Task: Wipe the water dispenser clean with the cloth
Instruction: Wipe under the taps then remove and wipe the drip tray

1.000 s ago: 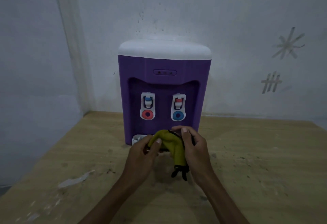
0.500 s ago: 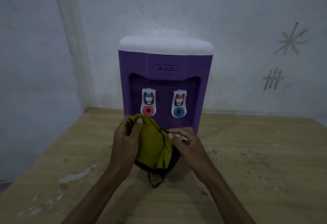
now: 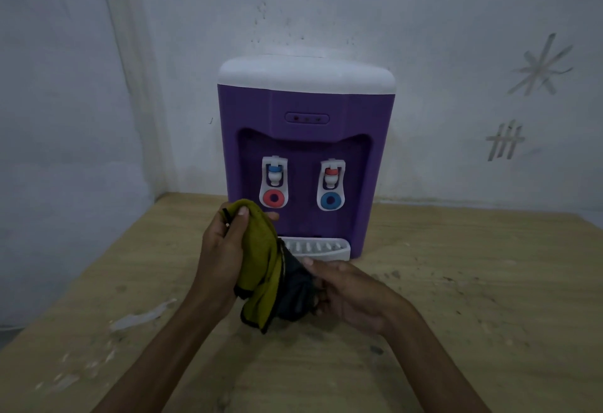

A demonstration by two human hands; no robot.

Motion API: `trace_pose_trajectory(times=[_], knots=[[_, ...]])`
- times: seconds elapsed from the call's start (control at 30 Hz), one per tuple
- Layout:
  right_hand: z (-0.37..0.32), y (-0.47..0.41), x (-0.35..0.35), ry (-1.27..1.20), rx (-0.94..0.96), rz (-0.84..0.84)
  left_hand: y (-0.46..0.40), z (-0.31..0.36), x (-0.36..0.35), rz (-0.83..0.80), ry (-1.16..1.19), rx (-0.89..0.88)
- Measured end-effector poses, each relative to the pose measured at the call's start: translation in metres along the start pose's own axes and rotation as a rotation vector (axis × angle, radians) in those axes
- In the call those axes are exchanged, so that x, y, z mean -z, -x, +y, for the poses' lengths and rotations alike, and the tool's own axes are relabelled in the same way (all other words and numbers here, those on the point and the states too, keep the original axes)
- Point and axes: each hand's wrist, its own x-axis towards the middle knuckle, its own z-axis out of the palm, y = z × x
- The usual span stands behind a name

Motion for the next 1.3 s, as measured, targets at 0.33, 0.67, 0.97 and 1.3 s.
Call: trace_pose_trajectory(times=[0.33,0.67,0.97,1.3], knots=[[-0.014,-0.008,0.016,0.008,0.398,0.506,-0.009,0.006,0.012,0.107,-0.068,-0.074],[-0.024,-0.002,0.039,-0.375,0.581,0.673,-0.02,0.009,0.025,0.292,-0.02,-0.04],[-0.02,-0.002,0.048,-0.527,0.046,0.561,-0.016,0.005,0.028,0.261,-0.269,-0.197],[0.0,-0.01,0.051,0.496,-0.09,0.65,-0.015,0.014,0.028,0.276,-0.318,-0.376]])
